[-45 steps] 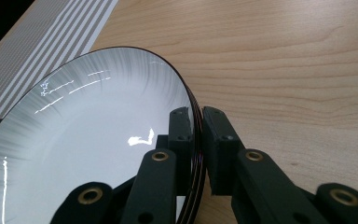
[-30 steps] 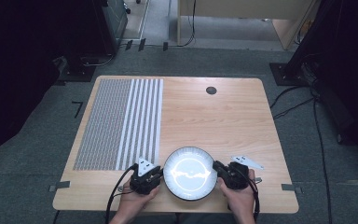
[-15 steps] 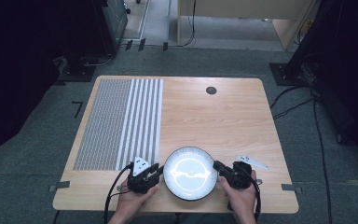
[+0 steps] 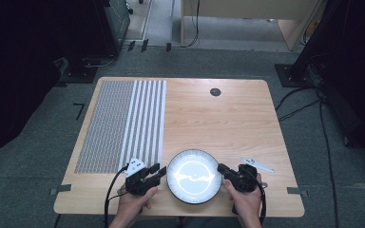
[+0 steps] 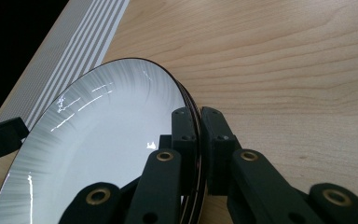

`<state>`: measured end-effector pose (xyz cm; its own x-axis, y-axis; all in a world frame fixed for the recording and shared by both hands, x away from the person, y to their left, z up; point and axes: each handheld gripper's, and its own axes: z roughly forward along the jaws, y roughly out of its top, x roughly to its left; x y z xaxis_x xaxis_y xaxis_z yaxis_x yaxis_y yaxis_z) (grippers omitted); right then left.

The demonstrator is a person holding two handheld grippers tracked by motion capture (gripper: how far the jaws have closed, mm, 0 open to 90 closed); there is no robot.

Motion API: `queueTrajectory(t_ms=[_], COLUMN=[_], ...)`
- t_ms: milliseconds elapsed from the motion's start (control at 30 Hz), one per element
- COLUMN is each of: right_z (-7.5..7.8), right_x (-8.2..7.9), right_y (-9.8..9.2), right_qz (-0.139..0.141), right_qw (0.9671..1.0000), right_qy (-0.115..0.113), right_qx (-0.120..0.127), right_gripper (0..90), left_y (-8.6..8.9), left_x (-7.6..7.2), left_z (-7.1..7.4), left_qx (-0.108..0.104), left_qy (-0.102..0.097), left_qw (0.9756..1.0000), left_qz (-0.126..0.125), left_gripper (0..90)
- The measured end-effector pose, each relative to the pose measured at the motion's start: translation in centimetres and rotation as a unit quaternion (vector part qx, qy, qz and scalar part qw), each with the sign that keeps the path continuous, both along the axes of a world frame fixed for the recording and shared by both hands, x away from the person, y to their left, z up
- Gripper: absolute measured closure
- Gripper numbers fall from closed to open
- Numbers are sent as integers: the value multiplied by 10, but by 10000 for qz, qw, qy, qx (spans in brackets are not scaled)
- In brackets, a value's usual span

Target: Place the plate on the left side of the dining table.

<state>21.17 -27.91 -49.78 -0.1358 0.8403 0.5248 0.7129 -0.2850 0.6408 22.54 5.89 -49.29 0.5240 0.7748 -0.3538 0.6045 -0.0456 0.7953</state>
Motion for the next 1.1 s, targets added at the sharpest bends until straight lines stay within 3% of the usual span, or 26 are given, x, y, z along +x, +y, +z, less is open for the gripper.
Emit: queueTrajectory(t_ms=[33, 100, 167, 200, 367, 700, 767, 833, 867, 933, 1033, 1100], right_z=[0, -1, -1, -1, -3, -3, -3, -1, 0, 3, 8, 8], right_x=[0, 0, 0, 0, 1, 1, 1, 0, 1, 0, -1, -2], right_y=[0, -1, -1, -1, -4, -8, -11, -18, -19, -15, -14, -14], right_qz=[6, 5, 5, 3, 9, -39, -108, -205, -80, -16, -75, -187], right_qw=[10000, 10000, 10000, 10000, 9997, 9987, 9976, 9936, 9923, 9964, 9971, 9989], right_qy=[-11, 0, 0, 0, 37, 111, 118, 134, 172, 63, -56, -143], right_qx=[12, 43, 51, 63, 251, 494, 667, 1098, 1228, 850, 762, 396], right_gripper=[855, 854, 855, 854, 850, 849, 880, 900, 900, 900, 900, 833], left_y=[3, 3, 2, -3, -10, -16, -17, -17, -17, -16, -15, -14], left_x=[1, 1, 1, 0, -1, -4, -4, -5, -4, -4, -4, -3], left_z=[3, 4, 4, 2, -2, -5, -5, -6, -6, -6, -5, -5], left_qx=[-342, -490, -464, -277, -100, -9, 4, 18, 22, -7, 17, 31], left_qy=[196, 298, 309, 336, 422, 442, 439, 418, 419, 446, 409, 386], left_qw=[9992, 9982, 9982, 9986, 9978, 9973, 9973, 9974, 9974, 9971, 9975, 9977], left_qz=[-96, -198, -237, -310, -511, -586, -581, -581, -584, -612, -582, -553], left_gripper=[594, 579, 561, 561, 565, 585, 585, 583, 581, 573, 573, 573])
